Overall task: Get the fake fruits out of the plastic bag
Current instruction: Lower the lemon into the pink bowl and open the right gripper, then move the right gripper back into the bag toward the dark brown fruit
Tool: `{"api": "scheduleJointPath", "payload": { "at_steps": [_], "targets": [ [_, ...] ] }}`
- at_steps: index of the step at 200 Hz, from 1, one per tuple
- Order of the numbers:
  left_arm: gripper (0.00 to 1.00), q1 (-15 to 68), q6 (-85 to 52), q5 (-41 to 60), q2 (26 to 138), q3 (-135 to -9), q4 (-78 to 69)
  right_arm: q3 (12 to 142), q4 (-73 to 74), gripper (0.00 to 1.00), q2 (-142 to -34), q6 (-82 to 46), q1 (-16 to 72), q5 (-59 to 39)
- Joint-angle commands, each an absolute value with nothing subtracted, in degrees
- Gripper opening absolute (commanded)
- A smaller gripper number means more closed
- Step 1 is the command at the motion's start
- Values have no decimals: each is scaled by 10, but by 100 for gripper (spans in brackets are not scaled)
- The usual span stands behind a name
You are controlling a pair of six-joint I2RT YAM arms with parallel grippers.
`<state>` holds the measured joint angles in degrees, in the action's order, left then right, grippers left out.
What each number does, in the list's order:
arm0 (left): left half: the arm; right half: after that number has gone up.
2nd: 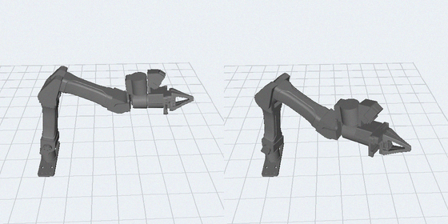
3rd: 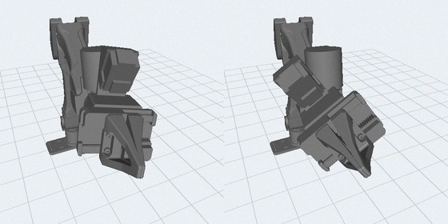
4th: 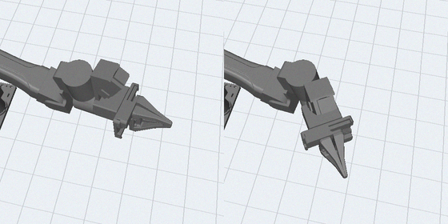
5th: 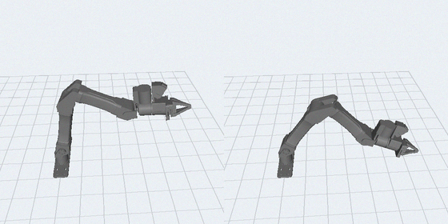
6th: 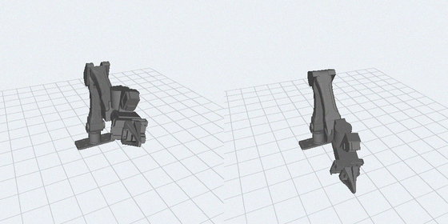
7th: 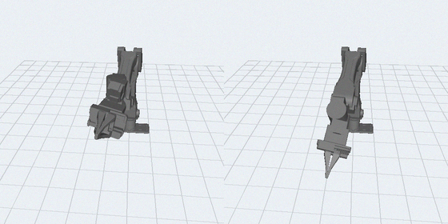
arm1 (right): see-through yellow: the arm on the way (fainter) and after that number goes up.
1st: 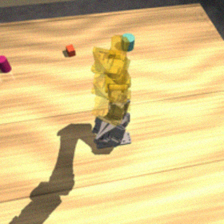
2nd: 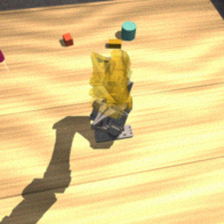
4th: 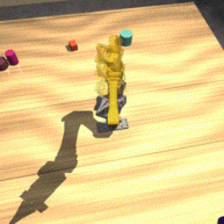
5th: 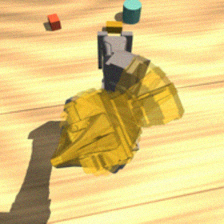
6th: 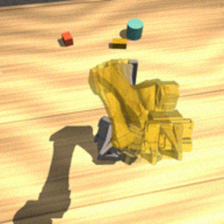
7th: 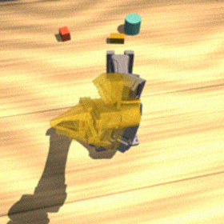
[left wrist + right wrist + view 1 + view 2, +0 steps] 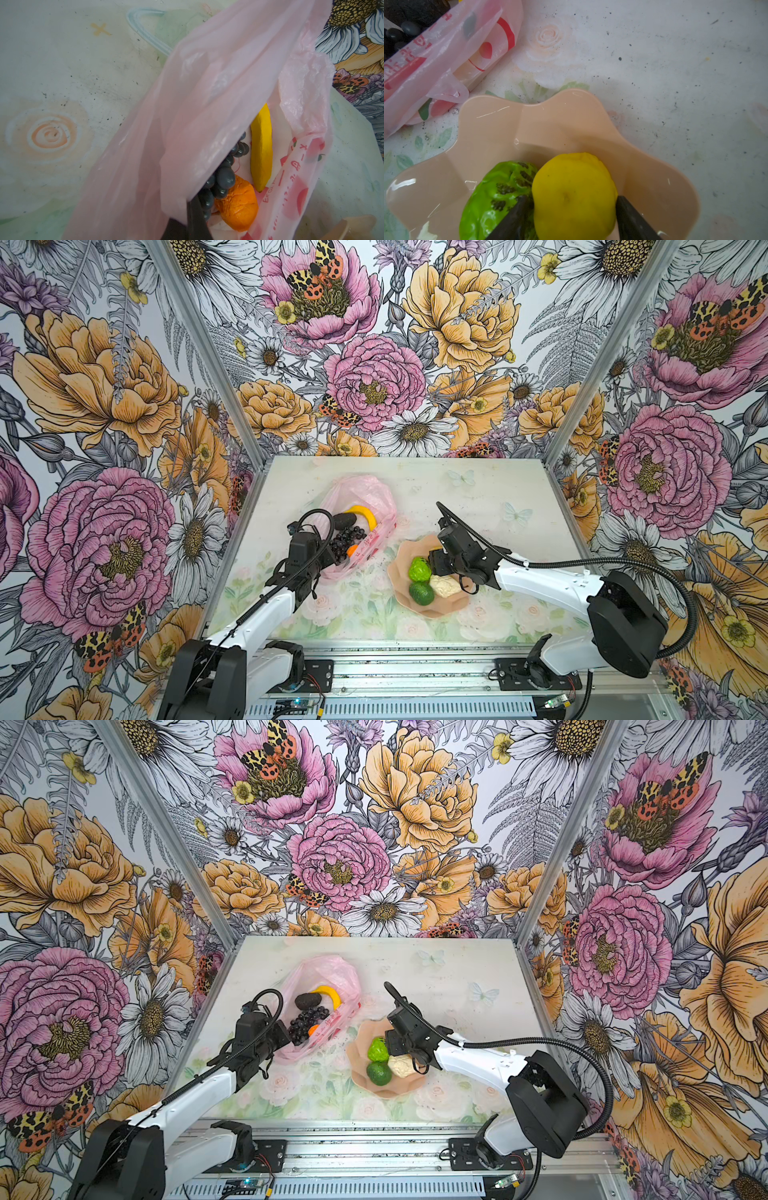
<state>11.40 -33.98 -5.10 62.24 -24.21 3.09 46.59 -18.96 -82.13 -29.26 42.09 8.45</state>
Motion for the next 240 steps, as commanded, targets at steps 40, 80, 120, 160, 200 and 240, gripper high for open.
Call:
{"api": "scheduleJointPath", "payload": {
  "at_steps": [40,80,120,160,200,240],
  "targets": [
    [0,114,-342,-78,609,-246,25,507,-221,72,-780,-285,430,135],
    [0,113,-346,-81,616,-250,33,586,-226,72,-806,-259,447,133],
    [0,106,-357,-79,603,-242,34,707,-213,74,-913,-246,473,99],
    [0,101,-370,-54,618,-241,25,866,-199,82,-1059,-285,491,55],
    [0,79,-373,-42,599,-233,30,1003,-200,86,-1189,-317,495,40],
    [0,68,-376,-34,597,-231,33,1105,-200,99,-1293,-315,496,43]
  ]
}}
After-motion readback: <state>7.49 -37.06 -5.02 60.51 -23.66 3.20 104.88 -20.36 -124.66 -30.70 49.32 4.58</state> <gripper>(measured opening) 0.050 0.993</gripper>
